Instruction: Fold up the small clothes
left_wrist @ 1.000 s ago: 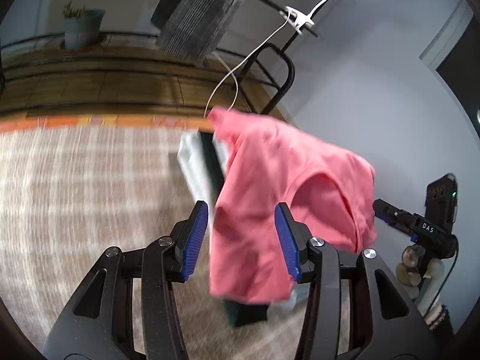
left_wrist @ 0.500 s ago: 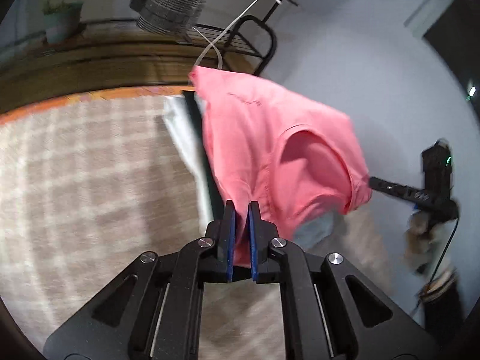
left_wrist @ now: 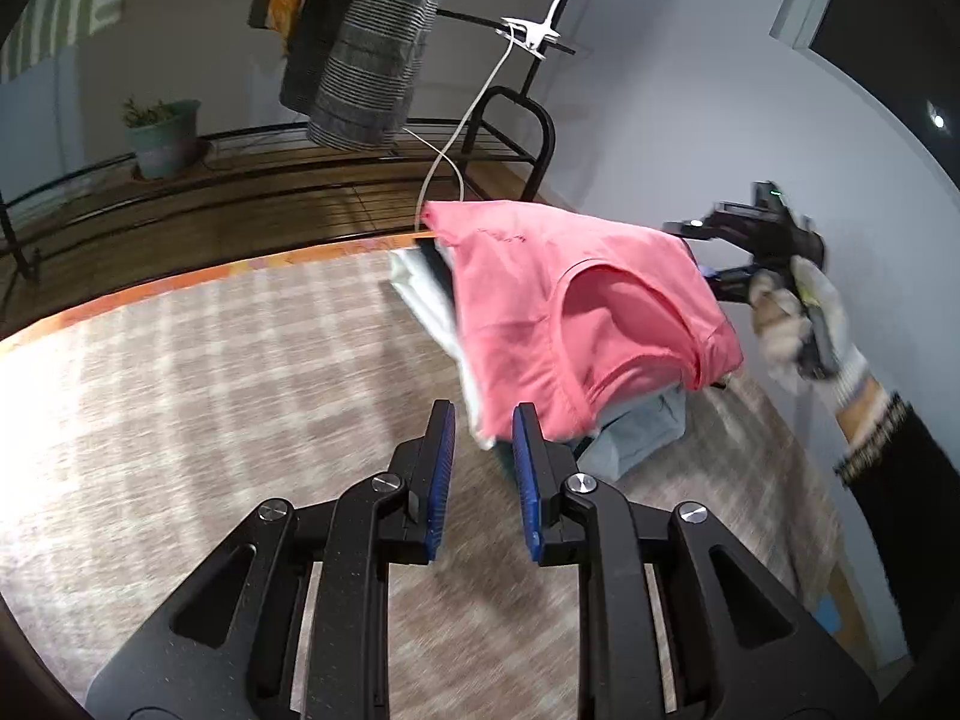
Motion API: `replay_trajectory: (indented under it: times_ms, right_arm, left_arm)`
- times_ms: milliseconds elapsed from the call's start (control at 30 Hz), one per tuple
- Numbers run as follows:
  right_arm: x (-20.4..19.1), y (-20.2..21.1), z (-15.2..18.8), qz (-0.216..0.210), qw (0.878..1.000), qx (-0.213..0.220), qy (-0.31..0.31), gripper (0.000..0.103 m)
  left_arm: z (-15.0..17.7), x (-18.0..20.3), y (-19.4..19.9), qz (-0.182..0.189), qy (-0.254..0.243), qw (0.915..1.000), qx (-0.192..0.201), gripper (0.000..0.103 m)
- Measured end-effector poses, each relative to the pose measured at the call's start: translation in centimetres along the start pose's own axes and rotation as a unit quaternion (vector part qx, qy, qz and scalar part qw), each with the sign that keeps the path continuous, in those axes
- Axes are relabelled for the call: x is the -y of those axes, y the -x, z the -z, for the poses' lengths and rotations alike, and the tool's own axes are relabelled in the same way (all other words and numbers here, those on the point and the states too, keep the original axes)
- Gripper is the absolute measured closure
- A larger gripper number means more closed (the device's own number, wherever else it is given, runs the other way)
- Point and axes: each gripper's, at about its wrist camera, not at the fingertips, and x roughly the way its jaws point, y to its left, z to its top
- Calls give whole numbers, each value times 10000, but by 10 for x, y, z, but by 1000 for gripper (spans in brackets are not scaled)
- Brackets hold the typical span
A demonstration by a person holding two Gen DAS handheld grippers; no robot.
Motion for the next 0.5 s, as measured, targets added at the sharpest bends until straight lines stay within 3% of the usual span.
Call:
replay_trajectory:
  times_ms: [100,133,167,233,333,400,467,500]
  right_arm:
    - [6,-26,-10,-104,9997,-168,-172,63]
    - [2,-32,-11,-170,9996,-212,-64,77]
    - [-7,-38,-10,-202,9993,-258,162,89]
    - [-37,-41,-7,8,9952,-255,948,99]
    - [-70,-37,-2,647,9763,193,2055,102]
    - [-82,-42,-1,1471,9496,515,2718,102]
    - [-77,-57,-6,2223,9305,439,2878,102]
    - [-73,-62,-7,2391,9271,299,2870,102]
  left_arm:
    - [8,-12,7,-121,7,9999,-60,84]
    - [10,-17,9,-167,24,9998,-70,84]
    - [12,-22,11,-220,51,9997,-74,84]
    - [16,-33,13,-313,143,9994,-78,84]
    - [22,-44,12,-335,255,9991,-103,84]
    - [26,-45,11,-354,266,9990,-104,84]
    - [28,-42,10,-323,186,9992,-125,84]
    - [28,-39,11,-349,98,9993,-116,84]
